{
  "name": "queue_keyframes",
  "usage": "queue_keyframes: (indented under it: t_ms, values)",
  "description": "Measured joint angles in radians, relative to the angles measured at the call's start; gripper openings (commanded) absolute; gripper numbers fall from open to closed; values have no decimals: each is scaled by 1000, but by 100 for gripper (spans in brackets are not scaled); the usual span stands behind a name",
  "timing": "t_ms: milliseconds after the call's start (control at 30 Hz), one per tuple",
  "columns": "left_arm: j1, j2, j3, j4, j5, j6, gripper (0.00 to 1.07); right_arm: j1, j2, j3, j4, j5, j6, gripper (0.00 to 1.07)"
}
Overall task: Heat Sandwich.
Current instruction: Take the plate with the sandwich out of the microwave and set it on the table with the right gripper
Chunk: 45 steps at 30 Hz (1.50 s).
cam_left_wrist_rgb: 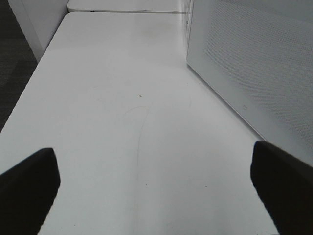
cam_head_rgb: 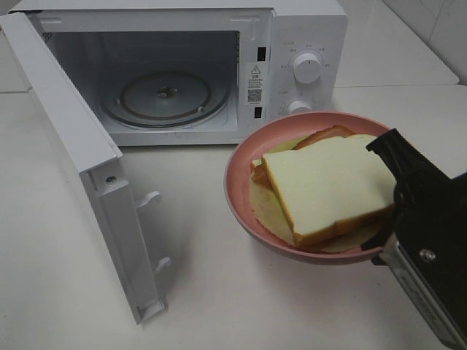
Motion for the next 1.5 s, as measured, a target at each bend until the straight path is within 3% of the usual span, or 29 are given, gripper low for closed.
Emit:
queue_keyframes:
  t_ms: [333,833,1133,1500]
  values:
    - [0,0,0,0,0,0,100,0,-190,93,-9,73,67,0]
    - [0,0,0,0,0,0,100,0,-383,139,-78,212,247,0]
    - [0,0,0,0,0,0,100,0,-403,139,-157,271,420,0]
    - [0,0,0,0,0,0,100,0,-403,139,-345,328,746,0]
